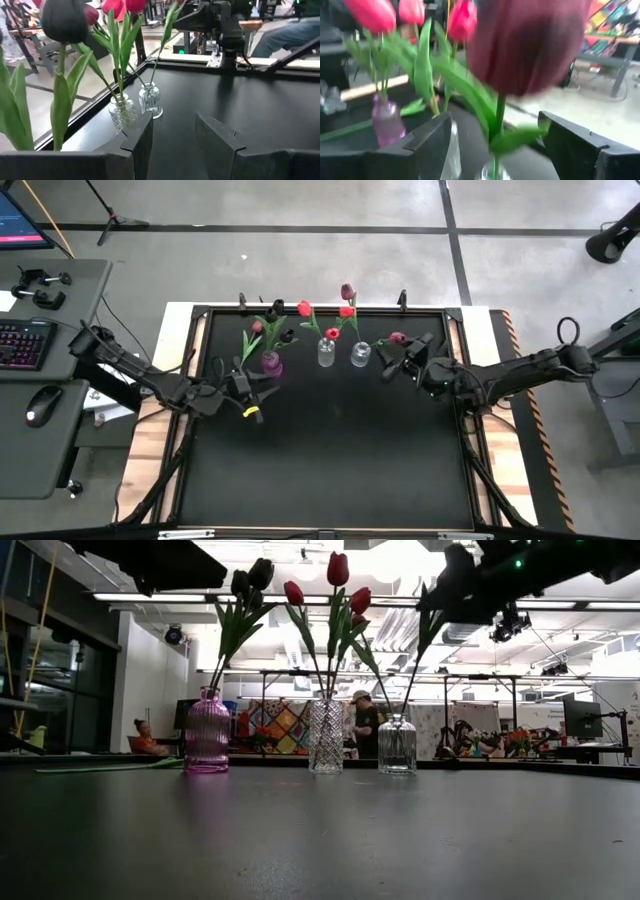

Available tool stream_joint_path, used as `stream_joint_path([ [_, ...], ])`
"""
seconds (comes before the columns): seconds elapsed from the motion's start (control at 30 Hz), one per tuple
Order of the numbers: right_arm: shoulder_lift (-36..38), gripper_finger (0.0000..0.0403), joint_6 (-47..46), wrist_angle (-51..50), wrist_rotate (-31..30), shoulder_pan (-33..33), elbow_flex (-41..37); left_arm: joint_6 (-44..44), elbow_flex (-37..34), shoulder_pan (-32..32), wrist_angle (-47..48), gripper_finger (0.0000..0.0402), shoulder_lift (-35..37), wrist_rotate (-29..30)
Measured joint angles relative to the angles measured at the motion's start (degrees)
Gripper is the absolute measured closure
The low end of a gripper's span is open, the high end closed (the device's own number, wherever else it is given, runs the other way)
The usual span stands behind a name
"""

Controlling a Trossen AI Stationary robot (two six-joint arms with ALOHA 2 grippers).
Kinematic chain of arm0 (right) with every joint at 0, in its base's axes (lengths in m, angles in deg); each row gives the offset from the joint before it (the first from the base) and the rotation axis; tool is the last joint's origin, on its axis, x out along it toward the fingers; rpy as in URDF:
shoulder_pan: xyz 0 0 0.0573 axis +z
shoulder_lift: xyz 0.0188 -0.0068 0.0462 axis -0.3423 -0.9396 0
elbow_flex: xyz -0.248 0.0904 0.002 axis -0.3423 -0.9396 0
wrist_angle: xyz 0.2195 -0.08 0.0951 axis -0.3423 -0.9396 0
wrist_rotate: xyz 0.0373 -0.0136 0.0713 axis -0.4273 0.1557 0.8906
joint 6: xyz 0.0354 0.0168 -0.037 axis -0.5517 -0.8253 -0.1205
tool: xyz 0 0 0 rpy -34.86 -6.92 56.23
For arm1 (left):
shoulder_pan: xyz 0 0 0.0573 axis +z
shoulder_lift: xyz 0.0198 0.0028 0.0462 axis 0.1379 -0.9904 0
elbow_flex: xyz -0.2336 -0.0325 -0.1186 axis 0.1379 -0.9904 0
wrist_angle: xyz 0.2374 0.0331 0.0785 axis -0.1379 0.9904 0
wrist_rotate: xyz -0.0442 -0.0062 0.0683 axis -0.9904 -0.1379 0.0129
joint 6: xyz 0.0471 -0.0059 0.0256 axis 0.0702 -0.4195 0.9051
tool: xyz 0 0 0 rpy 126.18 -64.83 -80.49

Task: Sort flowers into vase by color
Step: Put the bottom dark red flower into the right transparent vase, then put the dark red flower into the right transparent vase

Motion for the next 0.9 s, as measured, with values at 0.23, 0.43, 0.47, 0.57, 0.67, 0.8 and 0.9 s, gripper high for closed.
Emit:
stream_joint_path([
  [0.23, 0.0, 0.0116, -11.5, -17.9, 6.4, -0.9, 0.0, -0.6, 0.0, 0.3, 2.0, 0.0269, 0.0, -0.6],
  [0.43, 0.0, 0.0116, -22.8, -27.1, 13.2, -0.6, 0.0, -16.7, 2.4, 3.6, 20.7, 0.0269, 0.0, -3.7],
  [0.47, 0.0, 0.0116, -24.2, -27.6, 14.0, -0.4, 0.0, -21.5, 3.2, 5.1, 26.4, 0.0269, 0.0, -4.9],
  [0.57, -0.1, 0.0116, -26.7, -27.7, 14.6, 0.3, 0.0, -33.9, 3.7, 9.7, 39.8, 0.0269, -0.4, -7.3],
  [0.67, -0.1, 0.0116, -27.8, -27.5, 14.2, 0.8, 0.0, -43.1, 3.7, 14.0, 49.9, 0.0269, -0.9, -7.8],
  [0.8, -0.4, 0.0116, -28.9, -27.3, 12.9, 1.0, 0.0, -47.8, 1.9, 18.2, 53.6, 0.0269, -2.4, -8.2],
  [0.9, -1.1, 0.0116, -29.0, -26.3, 11.7, 1.0, 0.0, -47.8, 0.3, 22.0, 53.7, 0.0269, -3.9, -9.5],
])
